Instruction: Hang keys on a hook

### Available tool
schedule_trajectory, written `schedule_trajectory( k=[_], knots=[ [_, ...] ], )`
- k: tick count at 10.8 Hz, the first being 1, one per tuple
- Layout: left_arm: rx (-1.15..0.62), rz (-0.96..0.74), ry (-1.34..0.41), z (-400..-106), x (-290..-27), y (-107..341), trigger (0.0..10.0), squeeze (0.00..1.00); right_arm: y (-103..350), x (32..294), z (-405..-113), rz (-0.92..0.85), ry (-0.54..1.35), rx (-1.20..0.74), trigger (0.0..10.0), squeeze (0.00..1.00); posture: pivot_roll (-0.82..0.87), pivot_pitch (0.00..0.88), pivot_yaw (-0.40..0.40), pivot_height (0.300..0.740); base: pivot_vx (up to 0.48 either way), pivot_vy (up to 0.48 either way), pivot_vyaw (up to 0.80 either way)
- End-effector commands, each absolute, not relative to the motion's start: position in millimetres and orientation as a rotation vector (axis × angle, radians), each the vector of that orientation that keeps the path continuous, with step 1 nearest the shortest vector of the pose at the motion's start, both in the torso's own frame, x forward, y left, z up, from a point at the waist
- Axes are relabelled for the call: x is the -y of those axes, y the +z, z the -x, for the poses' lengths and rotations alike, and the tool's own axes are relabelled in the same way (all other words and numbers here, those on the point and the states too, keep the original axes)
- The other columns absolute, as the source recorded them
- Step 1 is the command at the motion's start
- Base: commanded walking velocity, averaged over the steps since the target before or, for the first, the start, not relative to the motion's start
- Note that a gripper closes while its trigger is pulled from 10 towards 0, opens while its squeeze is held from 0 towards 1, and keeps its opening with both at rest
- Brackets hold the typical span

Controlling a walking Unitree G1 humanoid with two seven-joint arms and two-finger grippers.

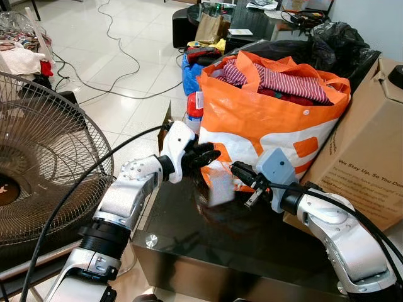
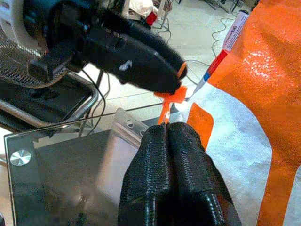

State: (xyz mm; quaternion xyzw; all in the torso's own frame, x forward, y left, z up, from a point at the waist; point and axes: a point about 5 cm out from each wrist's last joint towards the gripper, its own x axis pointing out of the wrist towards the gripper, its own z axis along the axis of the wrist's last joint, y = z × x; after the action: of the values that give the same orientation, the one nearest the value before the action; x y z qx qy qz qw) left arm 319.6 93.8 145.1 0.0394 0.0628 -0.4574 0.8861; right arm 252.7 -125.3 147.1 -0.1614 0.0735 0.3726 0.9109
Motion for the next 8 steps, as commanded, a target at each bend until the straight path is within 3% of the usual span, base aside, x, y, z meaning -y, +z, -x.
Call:
schedule_trajectory(
  k=[1, 5, 7, 8],
  knots=[
    [-0.104, -0.071, -0.981, -319.1, -88.9, 153.2, 10.0, 1.00, 151.5, 127.3, -255.0, 0.337, 0.753, -0.132, 0.0, 0.00, -0.01, 0.000, -0.068, 0.740, 0.000, 0.000, 0.00],
    [-0.050, -0.055, -1.030, -313.3, -84.3, 160.0, 10.0, 1.00, 151.1, 132.0, -259.9, 0.334, 0.693, -0.131, 0.0, 0.00, -0.01, 0.000, -0.073, 0.740, 0.000, 0.000, 0.00],
    [-0.085, -0.236, -1.026, -311.4, -88.3, 149.0, 10.0, 1.00, 152.3, 134.2, -262.2, 0.314, 0.667, -0.125, 0.0, 0.00, -0.01, 0.000, -0.075, 0.740, 0.000, 0.000, 0.00],
    [-0.144, -0.435, -1.009, -308.0, -97.5, 133.8, 10.0, 1.00, 154.8, 137.1, -264.0, 0.271, 0.637, -0.111, 0.0, 0.00, -0.01, 0.000, -0.077, 0.740, 0.000, 0.000, 0.00]
  ],
)
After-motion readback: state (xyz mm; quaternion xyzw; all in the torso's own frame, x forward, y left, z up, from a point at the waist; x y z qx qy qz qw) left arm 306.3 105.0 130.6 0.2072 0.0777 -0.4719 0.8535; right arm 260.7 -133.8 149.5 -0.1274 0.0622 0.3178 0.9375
